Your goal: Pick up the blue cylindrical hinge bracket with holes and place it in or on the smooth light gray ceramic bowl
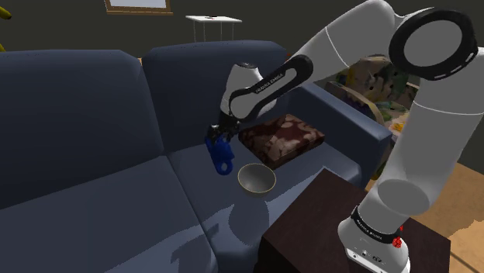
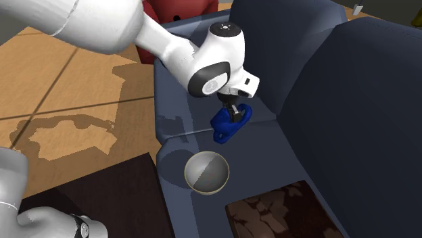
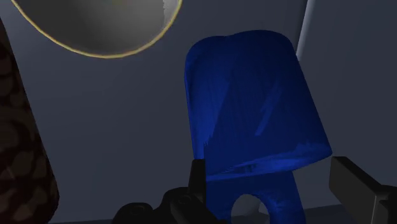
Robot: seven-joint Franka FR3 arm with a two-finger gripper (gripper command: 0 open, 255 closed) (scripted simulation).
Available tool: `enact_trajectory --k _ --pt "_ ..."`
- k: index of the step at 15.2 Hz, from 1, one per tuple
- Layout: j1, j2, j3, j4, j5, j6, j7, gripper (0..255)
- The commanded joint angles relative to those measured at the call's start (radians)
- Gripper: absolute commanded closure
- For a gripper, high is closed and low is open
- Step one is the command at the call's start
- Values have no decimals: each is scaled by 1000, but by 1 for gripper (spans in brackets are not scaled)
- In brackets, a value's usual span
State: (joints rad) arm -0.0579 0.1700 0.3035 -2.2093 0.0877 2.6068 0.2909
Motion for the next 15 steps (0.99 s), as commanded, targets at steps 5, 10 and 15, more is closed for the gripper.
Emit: enact_trajectory --k 5,10,15 --pt "-64 -204 -10 -202 146 -7 -181 255" --pt "-84 -392 -73 -362 240 -53 -333 255" --pt "-77 -335 -72 -385 255 25 -351 255"
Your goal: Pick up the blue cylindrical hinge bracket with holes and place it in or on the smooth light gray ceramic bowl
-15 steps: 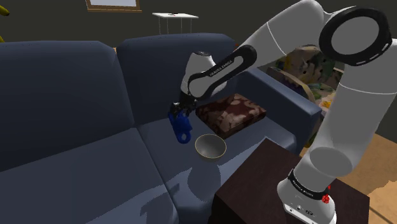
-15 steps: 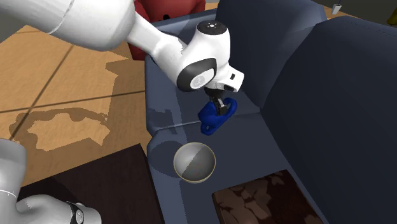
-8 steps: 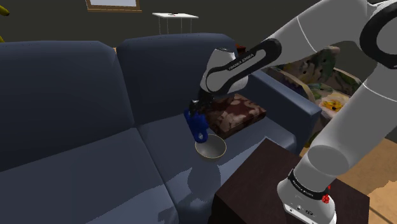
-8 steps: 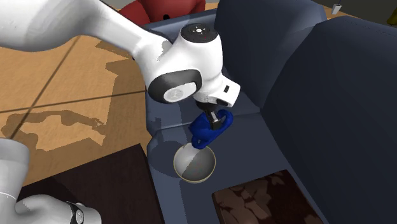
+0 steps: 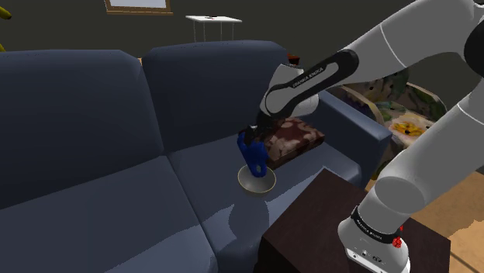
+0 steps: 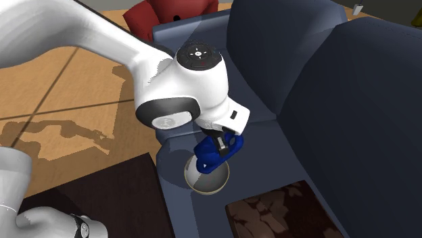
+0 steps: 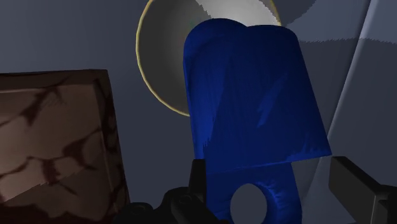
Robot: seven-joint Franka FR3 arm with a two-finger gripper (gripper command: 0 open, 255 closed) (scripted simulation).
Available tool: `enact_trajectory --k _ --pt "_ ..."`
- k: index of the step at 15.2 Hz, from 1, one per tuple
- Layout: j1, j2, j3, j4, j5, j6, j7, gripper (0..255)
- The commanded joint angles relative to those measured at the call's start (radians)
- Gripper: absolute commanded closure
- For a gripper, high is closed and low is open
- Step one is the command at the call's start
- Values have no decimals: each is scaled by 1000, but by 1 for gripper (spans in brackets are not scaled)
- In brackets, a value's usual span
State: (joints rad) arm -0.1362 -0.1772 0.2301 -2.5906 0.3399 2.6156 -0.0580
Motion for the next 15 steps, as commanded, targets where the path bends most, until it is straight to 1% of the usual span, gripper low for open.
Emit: enact_trajectory --k 1,9,15 --pt "3 24 2 -7 7 33 -7 255" --pt "14 130 6 -28 42 158 -46 255" --pt "20 220 11 -31 81 251 -88 255"
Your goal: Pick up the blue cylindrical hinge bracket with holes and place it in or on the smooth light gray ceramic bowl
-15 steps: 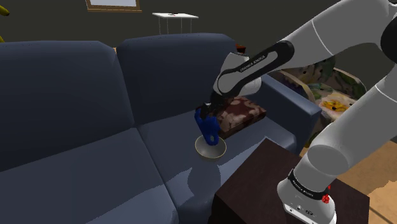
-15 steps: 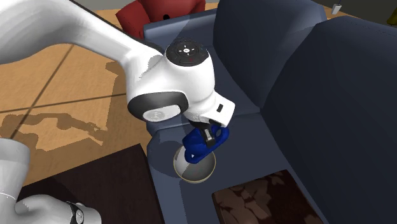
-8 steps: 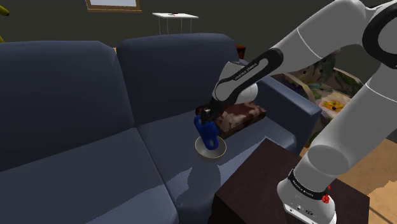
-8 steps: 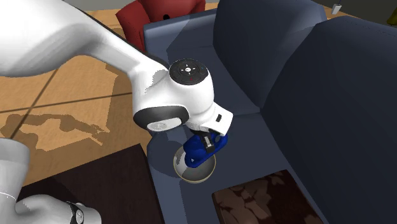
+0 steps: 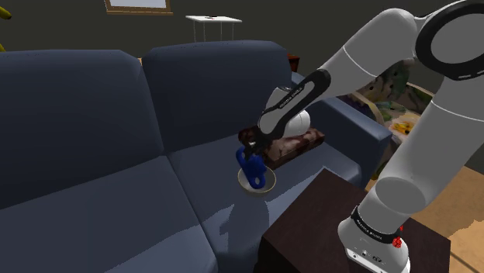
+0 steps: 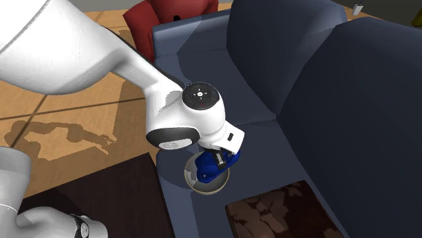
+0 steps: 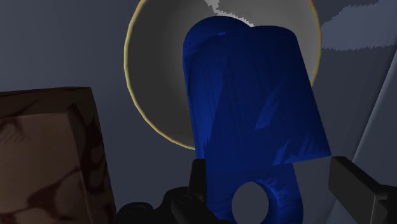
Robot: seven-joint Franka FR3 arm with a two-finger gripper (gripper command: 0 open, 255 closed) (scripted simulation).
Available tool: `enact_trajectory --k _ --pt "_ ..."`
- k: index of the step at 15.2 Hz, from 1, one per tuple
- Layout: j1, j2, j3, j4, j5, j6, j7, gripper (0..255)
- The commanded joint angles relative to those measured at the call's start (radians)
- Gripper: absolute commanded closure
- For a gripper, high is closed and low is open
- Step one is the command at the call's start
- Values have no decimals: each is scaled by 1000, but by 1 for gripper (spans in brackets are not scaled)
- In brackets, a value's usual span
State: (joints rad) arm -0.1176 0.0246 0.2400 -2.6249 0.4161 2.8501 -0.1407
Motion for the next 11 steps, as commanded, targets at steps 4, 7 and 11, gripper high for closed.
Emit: enact_trajectory --k 4,7,11 --pt "1 33 3 4 12 31 -13 255" --pt "1 33 3 4 12 31 -13 255" --pt "1 33 3 4 12 31 -13 0"
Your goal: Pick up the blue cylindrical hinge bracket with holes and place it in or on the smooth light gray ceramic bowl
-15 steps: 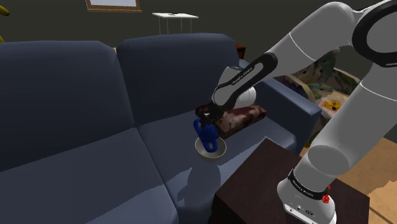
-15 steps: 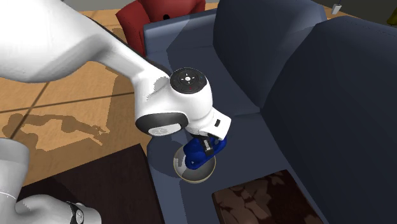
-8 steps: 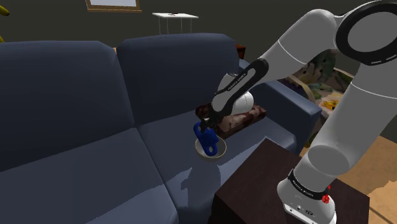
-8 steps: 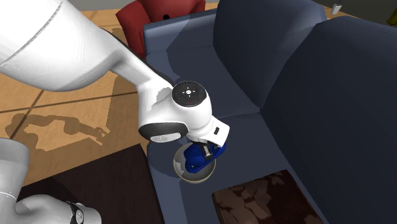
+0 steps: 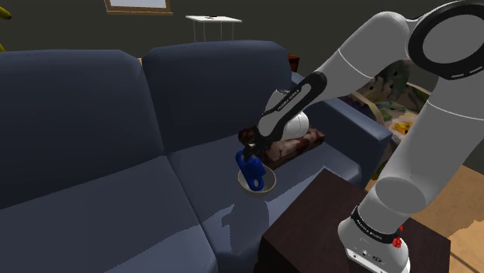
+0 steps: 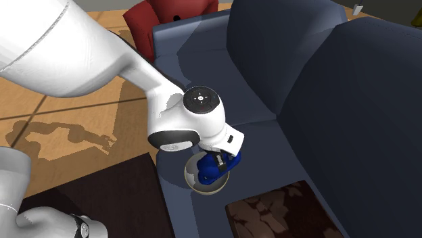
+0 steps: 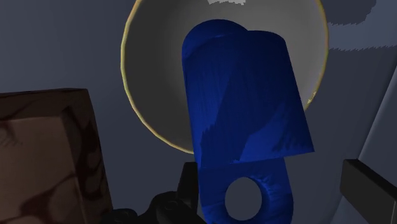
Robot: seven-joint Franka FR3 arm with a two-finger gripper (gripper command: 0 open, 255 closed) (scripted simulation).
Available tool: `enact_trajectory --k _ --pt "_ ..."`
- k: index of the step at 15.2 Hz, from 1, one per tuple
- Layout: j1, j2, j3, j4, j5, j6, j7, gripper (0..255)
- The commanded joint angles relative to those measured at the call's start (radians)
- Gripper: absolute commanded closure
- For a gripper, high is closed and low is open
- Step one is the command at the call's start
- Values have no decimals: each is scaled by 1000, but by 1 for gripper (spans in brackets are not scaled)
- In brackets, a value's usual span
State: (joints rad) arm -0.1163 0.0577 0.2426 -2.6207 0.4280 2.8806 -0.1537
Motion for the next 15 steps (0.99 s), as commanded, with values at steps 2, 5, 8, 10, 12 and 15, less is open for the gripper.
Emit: enact_trajectory --k 2,5,8,10,12,15 --pt "0 0 0 0 0 0 0 0" --pt "-3 -45 -4 -9 -10 -36 9 0" --pt "-14 -165 -14 -26 -35 -143 31 0" --pt "-15 -165 -13 -26 -35 -143 30 0" --pt "-15 -165 -13 -26 -35 -143 30 0" --pt "-15 -165 -13 -26 -35 -143 30 0"
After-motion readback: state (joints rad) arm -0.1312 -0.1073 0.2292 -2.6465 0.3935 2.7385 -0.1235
